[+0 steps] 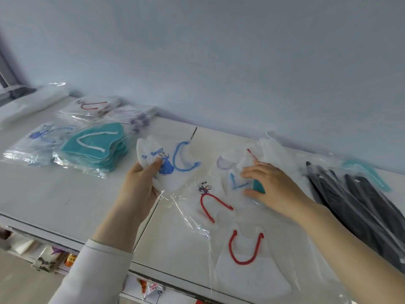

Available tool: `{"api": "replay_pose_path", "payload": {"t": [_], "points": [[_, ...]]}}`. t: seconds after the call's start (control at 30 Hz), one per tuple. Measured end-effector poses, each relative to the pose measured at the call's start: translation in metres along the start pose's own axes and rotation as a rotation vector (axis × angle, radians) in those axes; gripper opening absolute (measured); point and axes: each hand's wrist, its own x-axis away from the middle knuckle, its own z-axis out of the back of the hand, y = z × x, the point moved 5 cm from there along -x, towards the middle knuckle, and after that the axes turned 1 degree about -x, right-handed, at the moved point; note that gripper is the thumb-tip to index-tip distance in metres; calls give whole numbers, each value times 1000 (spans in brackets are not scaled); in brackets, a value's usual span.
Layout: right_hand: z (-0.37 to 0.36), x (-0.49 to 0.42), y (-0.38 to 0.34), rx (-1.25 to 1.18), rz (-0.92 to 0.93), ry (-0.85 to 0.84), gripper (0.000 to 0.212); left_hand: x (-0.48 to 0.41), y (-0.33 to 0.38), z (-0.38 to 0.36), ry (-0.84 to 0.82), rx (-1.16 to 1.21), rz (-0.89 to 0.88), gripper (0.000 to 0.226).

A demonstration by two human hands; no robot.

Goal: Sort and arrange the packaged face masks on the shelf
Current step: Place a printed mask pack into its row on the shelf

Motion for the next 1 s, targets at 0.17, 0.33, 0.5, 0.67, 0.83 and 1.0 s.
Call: {"api": "replay_pose_path", "payload": {"t": [0.17, 0.33, 0.5, 0.67, 0.83, 1.0], "points": [[-10, -22, -20, 168, 149, -362, 62, 1, -5, -5, -3, -8, 40, 14], [-13, -30, -15, 197, 120, -581, 95, -1, -7, -5, -17, -3, 53, 19], [-3, -36, -14, -45, 125, -313, 54, 0, -8, -7, -18, -11, 50, 18], [0, -28, -7, -158, 22, -90, 25, -1, -6, -5, -29, 2, 44, 22], [-4, -19, -15, -38, 70, -39, 56, 1, -5, -7, -39, 15, 28, 17], [-8, -11, -11, 48, 98, -17, 42, 4, -1, -3, -43, 46, 7, 18]]}}
